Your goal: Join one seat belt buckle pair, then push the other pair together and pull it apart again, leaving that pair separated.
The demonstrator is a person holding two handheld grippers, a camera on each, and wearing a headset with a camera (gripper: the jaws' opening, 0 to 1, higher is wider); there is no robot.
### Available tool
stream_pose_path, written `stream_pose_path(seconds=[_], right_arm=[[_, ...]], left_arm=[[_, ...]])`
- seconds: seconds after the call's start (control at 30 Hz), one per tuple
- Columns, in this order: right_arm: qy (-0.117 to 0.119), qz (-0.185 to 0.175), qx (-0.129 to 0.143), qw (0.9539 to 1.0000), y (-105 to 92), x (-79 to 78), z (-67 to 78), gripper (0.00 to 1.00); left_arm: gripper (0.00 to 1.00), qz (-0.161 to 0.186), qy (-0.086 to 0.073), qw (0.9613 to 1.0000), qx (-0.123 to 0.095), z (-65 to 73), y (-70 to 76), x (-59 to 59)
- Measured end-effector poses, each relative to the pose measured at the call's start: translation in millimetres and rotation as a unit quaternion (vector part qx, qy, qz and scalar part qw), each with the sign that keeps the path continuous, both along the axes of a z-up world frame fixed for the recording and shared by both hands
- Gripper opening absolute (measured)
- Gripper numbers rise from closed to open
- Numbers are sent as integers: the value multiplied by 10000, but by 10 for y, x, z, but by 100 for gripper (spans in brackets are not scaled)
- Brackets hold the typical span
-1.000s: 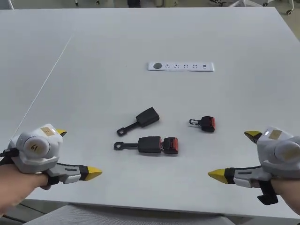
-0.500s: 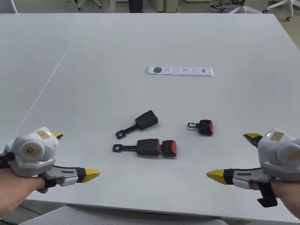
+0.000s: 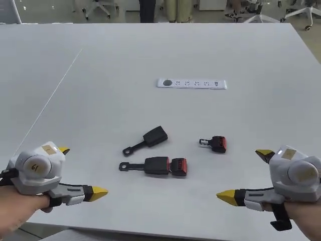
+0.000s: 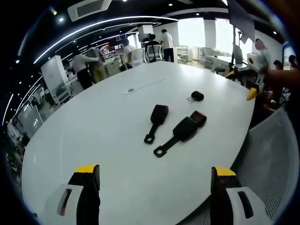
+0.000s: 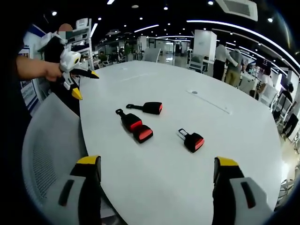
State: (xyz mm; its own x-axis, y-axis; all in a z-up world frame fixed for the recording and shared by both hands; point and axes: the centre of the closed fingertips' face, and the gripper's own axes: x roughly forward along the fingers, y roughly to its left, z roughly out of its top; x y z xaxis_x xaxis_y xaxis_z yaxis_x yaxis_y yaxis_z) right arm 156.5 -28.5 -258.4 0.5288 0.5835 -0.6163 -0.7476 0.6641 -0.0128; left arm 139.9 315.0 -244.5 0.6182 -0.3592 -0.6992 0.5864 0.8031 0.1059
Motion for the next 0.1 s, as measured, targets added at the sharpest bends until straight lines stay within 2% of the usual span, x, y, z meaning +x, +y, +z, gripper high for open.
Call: stream_pose_path(seconds=[0.1], right_arm=[[47, -35, 53, 10000, 8, 2, -8, 100]], left_arm=[[100, -135, 51, 9999, 42, -8, -61, -47]])
